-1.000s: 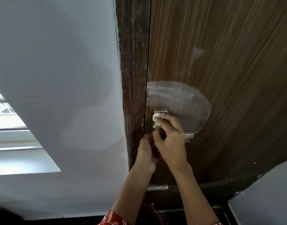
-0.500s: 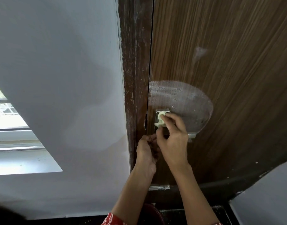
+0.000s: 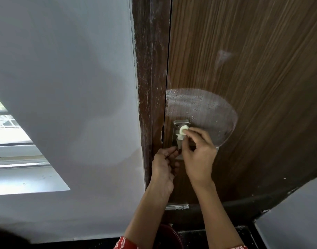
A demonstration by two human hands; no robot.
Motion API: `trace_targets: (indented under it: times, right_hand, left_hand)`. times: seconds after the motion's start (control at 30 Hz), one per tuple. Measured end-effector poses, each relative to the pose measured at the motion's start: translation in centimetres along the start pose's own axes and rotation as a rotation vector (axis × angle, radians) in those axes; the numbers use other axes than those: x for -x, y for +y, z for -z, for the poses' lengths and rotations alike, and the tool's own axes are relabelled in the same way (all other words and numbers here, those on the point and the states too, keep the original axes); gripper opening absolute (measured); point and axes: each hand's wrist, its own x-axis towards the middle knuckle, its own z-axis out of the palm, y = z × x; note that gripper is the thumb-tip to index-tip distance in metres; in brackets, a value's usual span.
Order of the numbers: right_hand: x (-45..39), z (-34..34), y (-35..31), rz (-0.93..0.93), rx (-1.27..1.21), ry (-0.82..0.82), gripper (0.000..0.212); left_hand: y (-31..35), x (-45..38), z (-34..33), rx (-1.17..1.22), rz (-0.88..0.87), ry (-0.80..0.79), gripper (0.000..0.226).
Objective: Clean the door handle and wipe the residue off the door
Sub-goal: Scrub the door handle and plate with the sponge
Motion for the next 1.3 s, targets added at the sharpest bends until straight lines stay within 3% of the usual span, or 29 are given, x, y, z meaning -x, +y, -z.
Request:
trace_targets:
  times: [0.17,0.33,0.5,0.63,0.8,0.97,1.3]
  right_hand:
    - [-0.1,-0.2,-0.4,0.097,0.017,-0.061,0.026]
    - [-0.4,0.3,-0.4,0.051,0.025,0.015,0.023]
    - [-0.7,-0.1,-0.8,0.109,0.022,-0.072,0.021]
    - [-0.7,0.2,-0.8,0.062,0.04,-0.029,0.021]
    - [-0.7,0.7,-1.6,0.043,0.053,-0.172,0.023]
    - [-2.2,2.5,-3.5,-0.083,-0.079,0.005,0.05]
    - [-3.2,4.6,-5.8,-0.274,0.139,-0.391,0.069]
  left_hand:
    - [0.0,-0.1,0.1,-0.012,-0.006,-0.015,0.024]
    - [0.1,-0.2,0.2,-0.028,0.013,-0.008,0.026]
    - [0.0,0.1,0.1,-0.018,0.03,-0.037,0.029]
    - [0.2,0.2,0.3,-0.041,0.04,-0.051,0.03]
    - [0.0,0.3,0.3,-0.05,0.021,-0.037,0.029]
    - [0.0,-0.1,0.6,-0.078,0.015,-0.012,0.031]
    - [-0.2,0.2,0.8,-0.084,0.007,-0.04,0.024]
